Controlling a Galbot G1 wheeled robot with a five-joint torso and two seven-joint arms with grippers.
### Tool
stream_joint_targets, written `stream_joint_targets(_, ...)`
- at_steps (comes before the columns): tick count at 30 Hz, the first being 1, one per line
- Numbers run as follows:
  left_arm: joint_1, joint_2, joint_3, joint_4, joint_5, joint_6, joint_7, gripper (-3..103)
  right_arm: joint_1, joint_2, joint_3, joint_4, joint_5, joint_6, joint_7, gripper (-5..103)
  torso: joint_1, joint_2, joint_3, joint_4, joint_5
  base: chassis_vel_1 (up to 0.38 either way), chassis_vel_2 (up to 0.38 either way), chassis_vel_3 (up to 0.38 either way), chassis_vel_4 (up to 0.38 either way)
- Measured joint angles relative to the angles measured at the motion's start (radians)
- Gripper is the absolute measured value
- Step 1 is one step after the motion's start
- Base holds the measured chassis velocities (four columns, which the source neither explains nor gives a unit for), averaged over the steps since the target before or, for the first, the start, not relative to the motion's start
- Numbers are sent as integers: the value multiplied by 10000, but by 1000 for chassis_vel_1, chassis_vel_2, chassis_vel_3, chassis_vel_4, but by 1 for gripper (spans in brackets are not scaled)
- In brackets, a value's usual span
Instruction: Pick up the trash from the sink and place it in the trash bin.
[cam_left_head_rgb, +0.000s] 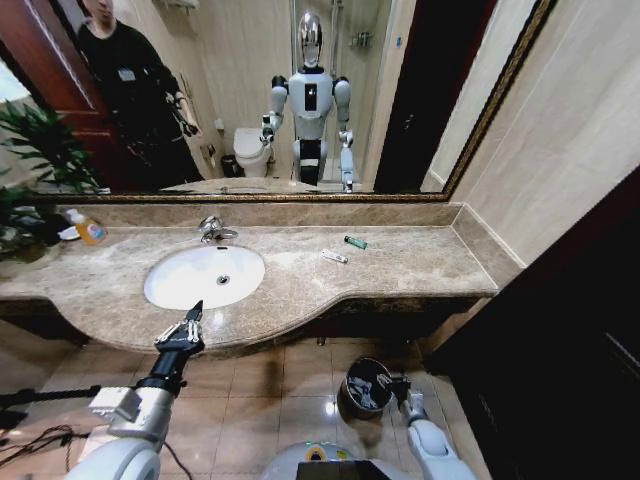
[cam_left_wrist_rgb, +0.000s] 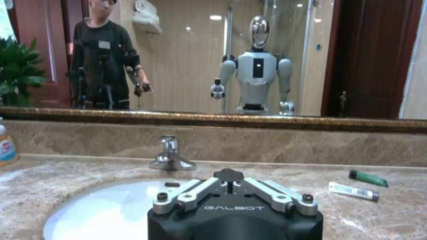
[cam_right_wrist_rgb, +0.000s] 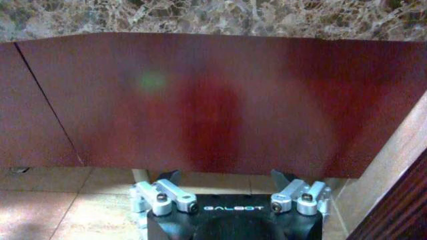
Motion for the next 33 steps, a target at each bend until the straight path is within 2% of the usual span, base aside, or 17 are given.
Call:
stream_joint_targets(1,0,0,0,0,0,0,0,0,0,0,0,0,0,0,0,94,0,0,0,0,0,0,0,0,0)
stream_joint_targets(3,0,0,0,0,0,0,0,0,-12,-34,1,7,21,9,0,100,0,0,0,0,-1,0,0,0,0)
stream_joint_targets(18,0,0,0,0,0,0,0,0,-260,-201,41,420,71,15,55,100,0,0,0,0,0,0,0,0,0)
stream_joint_targets(29,0,0,0,0,0,0,0,0,-1446,-1052,207,2549,276,347,140,100,0,0,0,0,1,0,0,0,0)
stream_joint_targets(33,0,0,0,0,0,0,0,0,-2150,-1278,362,4326,594,363,335,100,0,0,0,-1,0,0,0,0,0)
